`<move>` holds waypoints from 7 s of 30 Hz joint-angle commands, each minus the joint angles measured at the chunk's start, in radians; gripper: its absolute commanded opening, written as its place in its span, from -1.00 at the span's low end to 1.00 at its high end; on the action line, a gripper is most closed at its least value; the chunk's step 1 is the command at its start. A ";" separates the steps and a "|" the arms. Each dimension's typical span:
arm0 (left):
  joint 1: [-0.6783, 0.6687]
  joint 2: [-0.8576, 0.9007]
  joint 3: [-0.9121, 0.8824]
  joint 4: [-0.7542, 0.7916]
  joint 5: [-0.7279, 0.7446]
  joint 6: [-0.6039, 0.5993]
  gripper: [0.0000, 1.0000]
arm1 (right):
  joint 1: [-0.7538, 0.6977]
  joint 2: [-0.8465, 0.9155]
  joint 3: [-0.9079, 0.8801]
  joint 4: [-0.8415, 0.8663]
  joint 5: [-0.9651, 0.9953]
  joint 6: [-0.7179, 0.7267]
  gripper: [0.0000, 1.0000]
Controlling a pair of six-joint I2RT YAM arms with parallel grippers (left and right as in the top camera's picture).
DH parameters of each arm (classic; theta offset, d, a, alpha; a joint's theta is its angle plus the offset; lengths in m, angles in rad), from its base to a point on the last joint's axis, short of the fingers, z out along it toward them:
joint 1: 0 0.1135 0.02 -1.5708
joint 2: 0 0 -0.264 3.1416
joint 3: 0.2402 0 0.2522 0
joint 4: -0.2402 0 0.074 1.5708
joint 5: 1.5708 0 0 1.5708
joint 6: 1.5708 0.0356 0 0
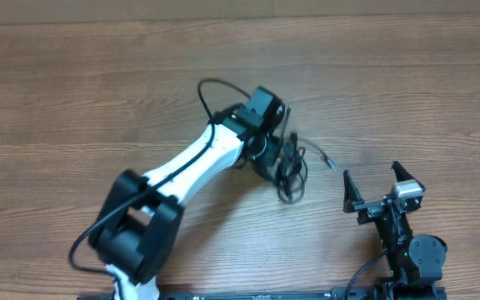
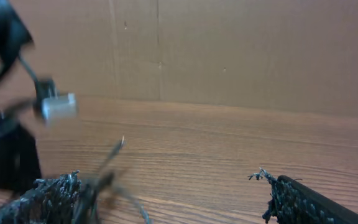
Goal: Untangle cables
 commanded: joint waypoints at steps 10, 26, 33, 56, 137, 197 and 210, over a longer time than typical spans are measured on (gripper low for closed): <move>0.001 -0.283 0.080 -0.017 -0.347 0.154 -0.91 | 0.008 -0.010 -0.005 0.005 0.006 0.003 1.00; 0.001 -0.291 0.080 -0.108 -0.074 0.385 -0.91 | 0.008 -0.010 -0.006 0.005 0.005 0.003 1.00; 0.001 -0.291 0.080 -0.108 -0.018 0.533 -0.92 | 0.008 -0.010 -0.006 0.006 -0.008 0.004 0.99; 0.001 -0.291 0.080 0.082 -0.014 0.361 -0.92 | 0.008 0.056 0.243 -0.209 -0.238 0.348 1.00; 0.000 -0.291 0.080 0.042 0.642 0.526 -0.92 | 0.008 0.969 0.552 -0.177 -0.499 0.412 -0.93; 0.220 -0.290 0.080 -0.378 -0.544 -0.154 -0.91 | -0.057 0.969 0.552 -0.298 -0.217 0.637 -0.80; 0.218 -0.290 0.080 -0.253 -0.169 0.115 -0.92 | -0.057 0.969 0.552 -0.287 -0.240 0.633 0.99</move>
